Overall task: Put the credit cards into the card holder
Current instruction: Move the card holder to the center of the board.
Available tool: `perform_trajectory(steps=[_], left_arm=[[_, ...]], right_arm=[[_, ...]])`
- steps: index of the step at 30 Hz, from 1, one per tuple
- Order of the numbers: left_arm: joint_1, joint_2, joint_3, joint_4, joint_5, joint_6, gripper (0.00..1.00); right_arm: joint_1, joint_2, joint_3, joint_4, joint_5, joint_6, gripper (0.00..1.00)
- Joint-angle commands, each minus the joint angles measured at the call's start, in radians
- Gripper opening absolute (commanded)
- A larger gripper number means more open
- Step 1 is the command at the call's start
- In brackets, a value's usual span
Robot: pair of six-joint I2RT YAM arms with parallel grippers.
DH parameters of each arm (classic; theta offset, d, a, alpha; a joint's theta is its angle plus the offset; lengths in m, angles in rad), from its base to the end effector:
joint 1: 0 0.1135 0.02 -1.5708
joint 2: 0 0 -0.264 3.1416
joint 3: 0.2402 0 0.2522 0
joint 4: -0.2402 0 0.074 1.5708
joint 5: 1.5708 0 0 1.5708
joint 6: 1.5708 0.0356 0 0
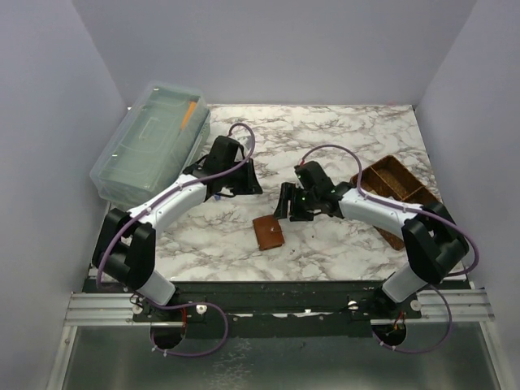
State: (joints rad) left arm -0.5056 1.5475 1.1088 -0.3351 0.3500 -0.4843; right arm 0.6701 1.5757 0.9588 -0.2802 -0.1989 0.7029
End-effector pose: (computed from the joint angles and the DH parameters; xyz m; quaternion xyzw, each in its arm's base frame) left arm 0.2898 -0.1744 0.2526 0.0772 0.9068 -0.3227 0.2600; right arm 0.2494 0.2066 0.1996 -0.0174 0.9395 0.2809 0.1950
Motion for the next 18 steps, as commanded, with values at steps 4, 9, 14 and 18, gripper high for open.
perform_trajectory(steps=[4, 9, 14, 18], left_arm=[[0.006, -0.087, -0.031, 0.044, -0.145, 0.014, 0.26], [0.038, -0.089, -0.037, 0.044, -0.166, -0.007, 0.38], [0.046, -0.089, -0.038, 0.043, -0.174, -0.002, 0.42], [0.049, -0.092, -0.042, 0.044, -0.182, 0.002, 0.43]], right_arm=[[0.142, 0.072, 0.032, -0.077, 0.170, -0.011, 0.72], [0.219, 0.184, 0.106, -0.162, 0.383, 0.014, 0.76], [0.233, 0.306, 0.185, -0.250, 0.530, 0.057, 0.66], [0.175, 0.298, 0.170, -0.221, 0.594, 0.051, 0.50]])
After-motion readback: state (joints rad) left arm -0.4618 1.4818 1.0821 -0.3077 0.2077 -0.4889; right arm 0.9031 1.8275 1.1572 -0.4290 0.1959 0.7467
